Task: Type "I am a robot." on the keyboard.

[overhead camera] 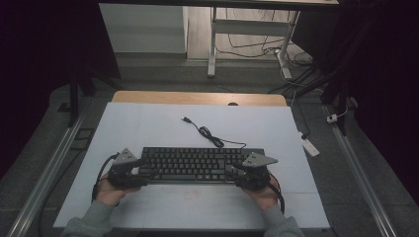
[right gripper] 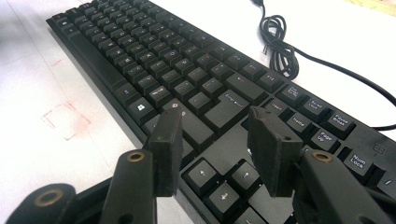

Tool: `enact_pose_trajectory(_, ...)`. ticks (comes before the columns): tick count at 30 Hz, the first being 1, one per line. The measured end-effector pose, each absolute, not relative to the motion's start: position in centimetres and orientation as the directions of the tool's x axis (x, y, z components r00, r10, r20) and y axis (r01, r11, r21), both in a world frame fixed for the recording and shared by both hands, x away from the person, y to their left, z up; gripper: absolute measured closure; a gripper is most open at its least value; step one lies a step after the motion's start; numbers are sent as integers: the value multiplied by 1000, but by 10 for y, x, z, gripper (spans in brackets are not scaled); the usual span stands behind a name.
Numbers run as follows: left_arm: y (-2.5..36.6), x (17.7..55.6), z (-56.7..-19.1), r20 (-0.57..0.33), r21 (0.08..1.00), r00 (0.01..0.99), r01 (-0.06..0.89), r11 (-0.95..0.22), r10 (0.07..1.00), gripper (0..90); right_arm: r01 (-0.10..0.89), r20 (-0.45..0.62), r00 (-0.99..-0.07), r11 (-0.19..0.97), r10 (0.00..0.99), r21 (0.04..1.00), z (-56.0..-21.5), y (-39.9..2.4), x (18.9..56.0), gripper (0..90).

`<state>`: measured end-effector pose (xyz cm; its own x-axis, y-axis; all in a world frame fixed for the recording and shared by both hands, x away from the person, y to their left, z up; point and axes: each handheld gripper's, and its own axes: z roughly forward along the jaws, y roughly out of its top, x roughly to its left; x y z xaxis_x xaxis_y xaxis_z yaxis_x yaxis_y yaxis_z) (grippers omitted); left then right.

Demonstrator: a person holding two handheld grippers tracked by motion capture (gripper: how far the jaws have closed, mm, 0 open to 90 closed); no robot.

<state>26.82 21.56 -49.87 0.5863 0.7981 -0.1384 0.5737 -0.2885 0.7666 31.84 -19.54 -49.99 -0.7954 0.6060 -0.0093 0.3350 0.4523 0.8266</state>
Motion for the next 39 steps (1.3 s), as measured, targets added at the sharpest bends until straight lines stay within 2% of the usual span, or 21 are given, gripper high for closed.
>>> enact_pose_trajectory(7,222,256,-503,-136,761,577,581,-287,806,335,326,6,-801,428,599,843,-493,-184,319,561)
enact_pose_trajectory(10,223,253,-504,-131,759,578,581,-293,805,334,309,-8,-815,447,579,839,-491,-171,322,595)
enact_pose_trajectory(18,223,252,-507,-126,756,581,581,-302,804,330,324,16,-852,504,523,801,-496,-143,334,889)
enact_pose_trajectory(30,220,251,-506,-127,758,593,575,-307,795,328,316,7,-883,585,468,747,-507,-102,343,895)
enact_pose_trajectory(39,219,251,-506,-127,759,597,573,-310,792,326,325,0,-881,606,473,725,-512,-95,342,895)
